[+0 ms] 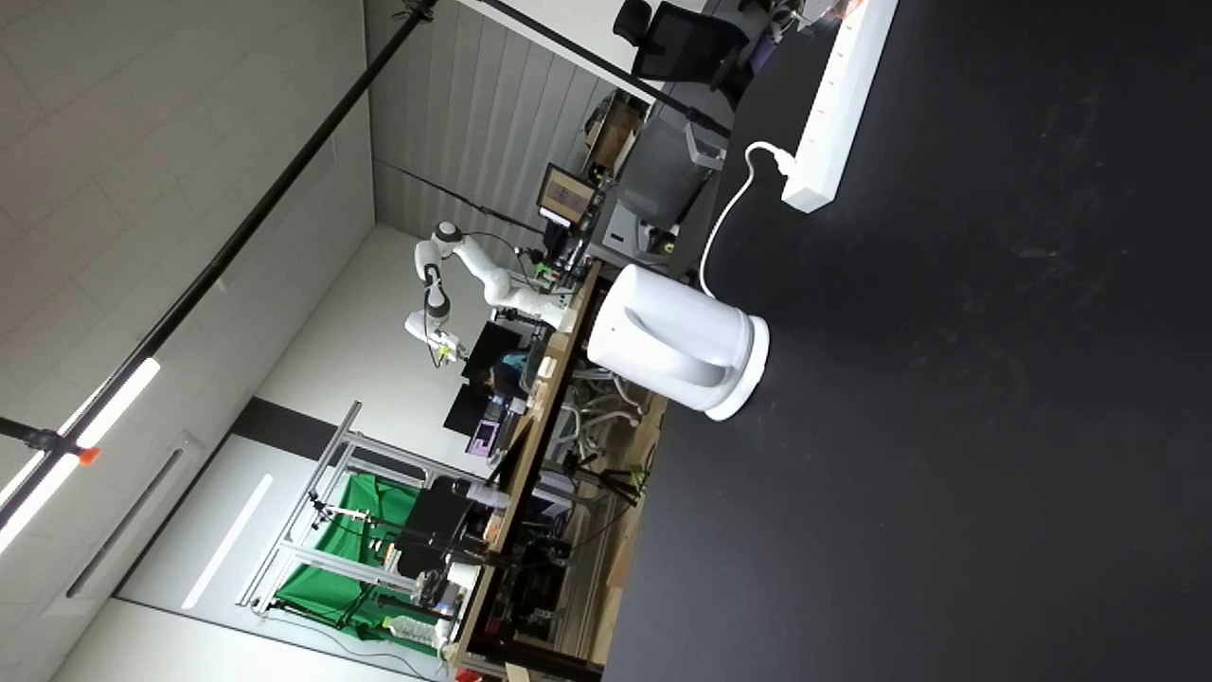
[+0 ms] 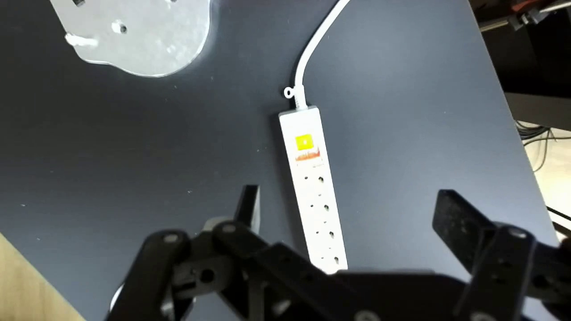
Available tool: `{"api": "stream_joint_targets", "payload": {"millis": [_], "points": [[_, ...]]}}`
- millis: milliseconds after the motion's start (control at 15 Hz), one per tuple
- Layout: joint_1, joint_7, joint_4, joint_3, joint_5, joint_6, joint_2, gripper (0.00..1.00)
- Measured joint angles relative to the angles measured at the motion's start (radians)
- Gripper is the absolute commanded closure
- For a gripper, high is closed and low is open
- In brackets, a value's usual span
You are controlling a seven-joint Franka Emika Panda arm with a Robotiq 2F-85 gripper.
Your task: Press the switch on the adapter
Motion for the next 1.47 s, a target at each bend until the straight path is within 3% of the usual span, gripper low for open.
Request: {"api": "stream_joint_targets", "payload": {"millis": [67, 667, 800, 1467], "points": [[-0.005, -0.025, -0.005, 0.005, 0.025, 0.000, 0.011, 0.25], [0.000, -0.049, -0.058, 0.022, 0.036, 0.128, 0.164, 0.89], [-0.001, -0.050, -0.046, 0.024, 0.036, 0.130, 0.194, 0.99], [-0.022, -0.050, 0.083, 0.036, 0.015, 0.008, 0.331, 1.00]]}}
